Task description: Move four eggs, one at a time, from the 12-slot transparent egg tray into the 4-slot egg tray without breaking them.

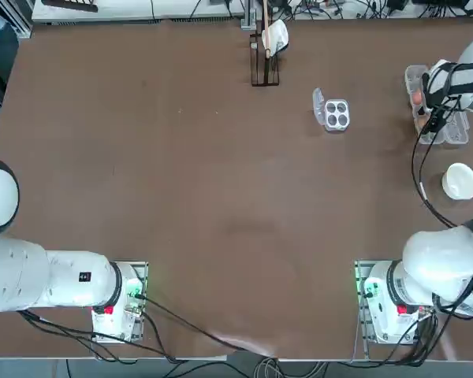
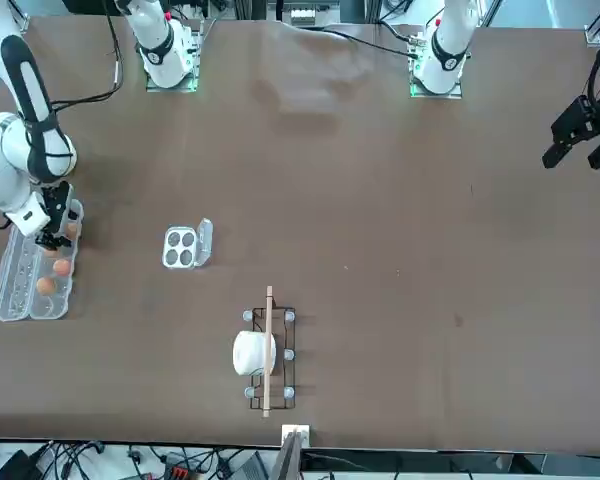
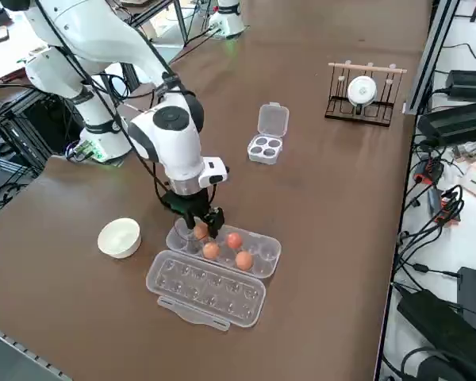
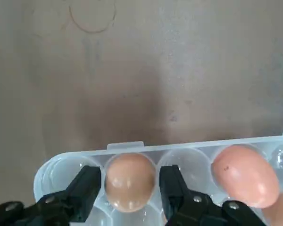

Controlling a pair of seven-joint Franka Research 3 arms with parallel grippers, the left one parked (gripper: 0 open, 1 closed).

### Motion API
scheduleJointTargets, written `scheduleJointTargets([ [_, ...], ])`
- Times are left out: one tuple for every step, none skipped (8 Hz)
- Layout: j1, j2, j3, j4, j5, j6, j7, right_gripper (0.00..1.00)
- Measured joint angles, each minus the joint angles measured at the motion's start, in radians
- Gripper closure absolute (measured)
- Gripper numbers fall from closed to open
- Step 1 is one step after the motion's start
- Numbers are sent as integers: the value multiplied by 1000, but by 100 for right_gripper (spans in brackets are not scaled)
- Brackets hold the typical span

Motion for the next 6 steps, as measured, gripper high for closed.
scheduleJointTargets([
  [-1, 1, 0, 1, 0, 1, 0, 27],
  [-2, -6, 3, 3, 0, -6, -1, 42],
  [-5, -4, 3, 3, 0, -5, -1, 42],
  [-7, -4, 5, 4, 1, -5, -1, 42],
  [-8, -4, 5, 4, 1, -5, -1, 42],
  [-9, -5, 5, 4, 4, -5, -1, 42],
])
